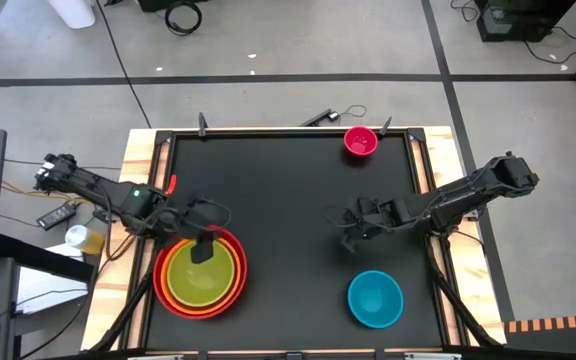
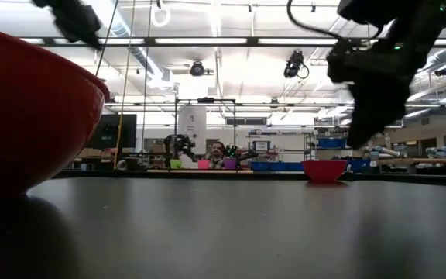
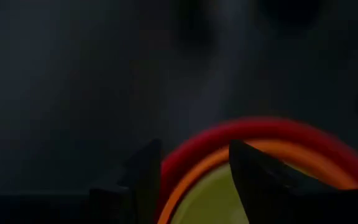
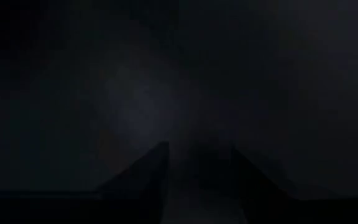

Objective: Nest bowls inside each other
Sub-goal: Stack the blue bowl on top of the green bowl

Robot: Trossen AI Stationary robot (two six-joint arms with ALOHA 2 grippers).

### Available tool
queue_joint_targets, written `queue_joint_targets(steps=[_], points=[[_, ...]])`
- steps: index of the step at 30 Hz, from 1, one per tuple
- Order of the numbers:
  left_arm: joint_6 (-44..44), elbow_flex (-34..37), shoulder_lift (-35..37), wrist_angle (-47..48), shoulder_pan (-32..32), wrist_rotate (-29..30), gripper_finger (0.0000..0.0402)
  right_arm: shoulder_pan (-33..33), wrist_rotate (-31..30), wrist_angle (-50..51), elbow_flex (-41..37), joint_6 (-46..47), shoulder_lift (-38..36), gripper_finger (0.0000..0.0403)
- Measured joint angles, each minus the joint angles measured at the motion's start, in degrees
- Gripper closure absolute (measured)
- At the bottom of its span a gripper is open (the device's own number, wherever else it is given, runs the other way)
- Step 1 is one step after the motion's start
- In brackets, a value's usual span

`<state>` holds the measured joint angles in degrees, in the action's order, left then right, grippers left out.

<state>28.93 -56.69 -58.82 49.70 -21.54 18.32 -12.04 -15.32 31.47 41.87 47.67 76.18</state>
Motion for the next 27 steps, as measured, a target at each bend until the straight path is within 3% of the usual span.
queue_joint_targets(steps=[2,4,6,10,13,15,17,21,27], points=[[-2.94,0.0,-0.43,-4.57,-0.21,-0.12,0.0216,0.54,7.69,2.79,0.47,-0.7,0.06,0.0227],[-6.1,0.0,-1.25,-8.97,0.22,0.6,0.022,0.56,8.78,8.34,2.15,-1.04,0.07,0.0228],[-8.65,0.02,-2.17,-11.89,1.0,3.23,0.0221,1.02,3.48,15.9,4.68,-1.69,0.07,0.0229],[-11.2,0.02,-4.63,-16.0,4.21,5.49,0.0221,4.39,-13.17,29.86,9.76,-0.76,0.04,0.0229],[-11.2,0.02,-7.42,-16.86,6.06,5.49,0.0221,8.73,-14.75,34.94,11.53,0.08,0.01,0.0229],[-11.22,0.02,-9.57,-17.03,6.38,5.61,0.0221,11.16,-10.07,35.02,11.26,-0.55,0.0,0.0229],[-11.18,0.04,-12.14,-17.04,6.01,5.58,0.0221,12.13,-1.14,34.58,9.97,-2.7,0.0,0.0229],[-11.15,0.07,-16.89,-17.94,4.18,5.49,0.0221,6.61,15.53,33.63,8.29,-2.21,-0.07,0.023],[-12.79,0.11,-20.92,-25.62,1.13,5.94,0.0221,-9.91,20.95,32.94,10.4,11.67,-0.15,0.0233]])
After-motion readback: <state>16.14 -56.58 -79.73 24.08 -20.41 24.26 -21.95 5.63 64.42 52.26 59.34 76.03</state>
